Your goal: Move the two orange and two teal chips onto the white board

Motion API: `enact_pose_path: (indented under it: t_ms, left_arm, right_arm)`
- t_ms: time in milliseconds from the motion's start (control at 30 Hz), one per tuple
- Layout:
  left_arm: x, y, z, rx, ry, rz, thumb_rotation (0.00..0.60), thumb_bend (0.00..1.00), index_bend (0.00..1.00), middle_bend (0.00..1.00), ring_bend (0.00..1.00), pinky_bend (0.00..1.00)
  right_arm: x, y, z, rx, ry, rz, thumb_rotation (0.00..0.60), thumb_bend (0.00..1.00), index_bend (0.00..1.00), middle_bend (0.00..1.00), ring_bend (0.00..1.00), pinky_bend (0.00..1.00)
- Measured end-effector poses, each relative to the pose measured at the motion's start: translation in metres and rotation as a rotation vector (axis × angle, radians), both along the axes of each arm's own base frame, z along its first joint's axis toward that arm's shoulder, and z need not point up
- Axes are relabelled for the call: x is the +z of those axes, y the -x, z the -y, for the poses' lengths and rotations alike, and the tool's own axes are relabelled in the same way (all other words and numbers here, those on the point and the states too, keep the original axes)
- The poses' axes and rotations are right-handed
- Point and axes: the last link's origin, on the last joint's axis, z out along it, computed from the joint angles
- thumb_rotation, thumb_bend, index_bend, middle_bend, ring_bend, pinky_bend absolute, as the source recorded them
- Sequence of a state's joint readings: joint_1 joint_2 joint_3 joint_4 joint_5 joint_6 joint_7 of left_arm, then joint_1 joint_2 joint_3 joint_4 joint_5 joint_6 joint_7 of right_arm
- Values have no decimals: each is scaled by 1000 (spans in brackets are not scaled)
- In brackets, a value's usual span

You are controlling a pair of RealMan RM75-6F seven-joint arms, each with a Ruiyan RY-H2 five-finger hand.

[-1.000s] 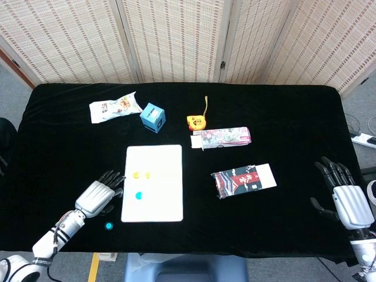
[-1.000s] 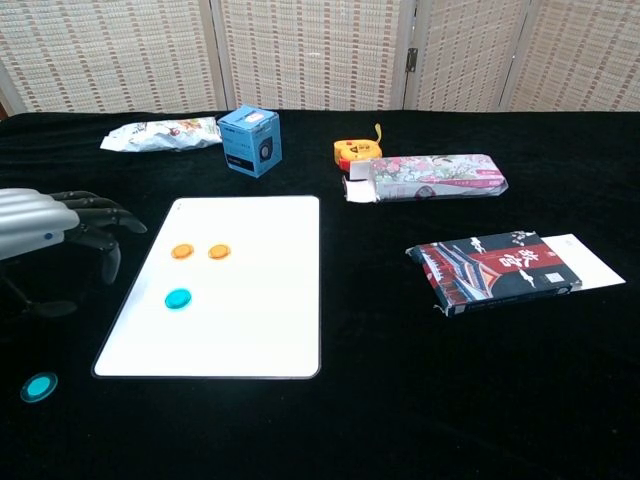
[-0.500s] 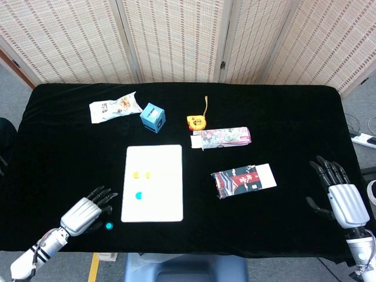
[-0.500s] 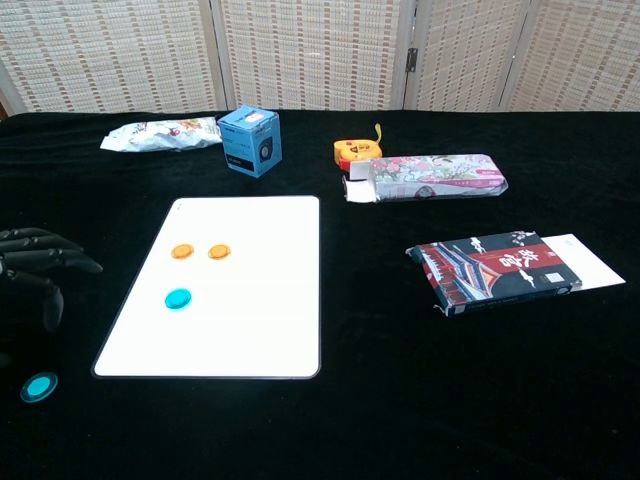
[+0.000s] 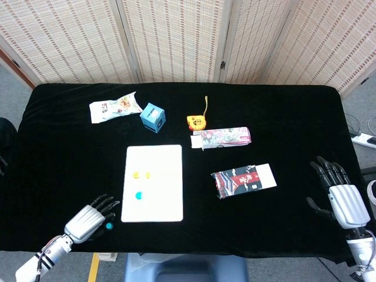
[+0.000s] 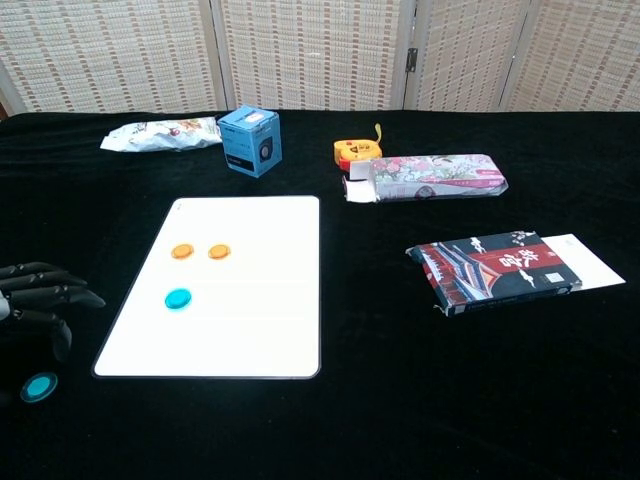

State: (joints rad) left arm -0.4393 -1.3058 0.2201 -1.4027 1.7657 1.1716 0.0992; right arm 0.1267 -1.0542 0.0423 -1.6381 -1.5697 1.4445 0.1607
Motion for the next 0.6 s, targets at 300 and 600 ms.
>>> enact_pose_path:
  t_ms: [300,600]
  left_arm:
    - [-8,1,2,11,-10,-13,600,374,404,123,0,0]
    - [-12,5,2,32,-12,-15,600,375,429,123,0,0]
  right_arm:
    - [0,2,0,-5,2,4,600,360,0,17,0,0]
    - [-1,4,0,-6,0,6,600,360,0,17,0,0]
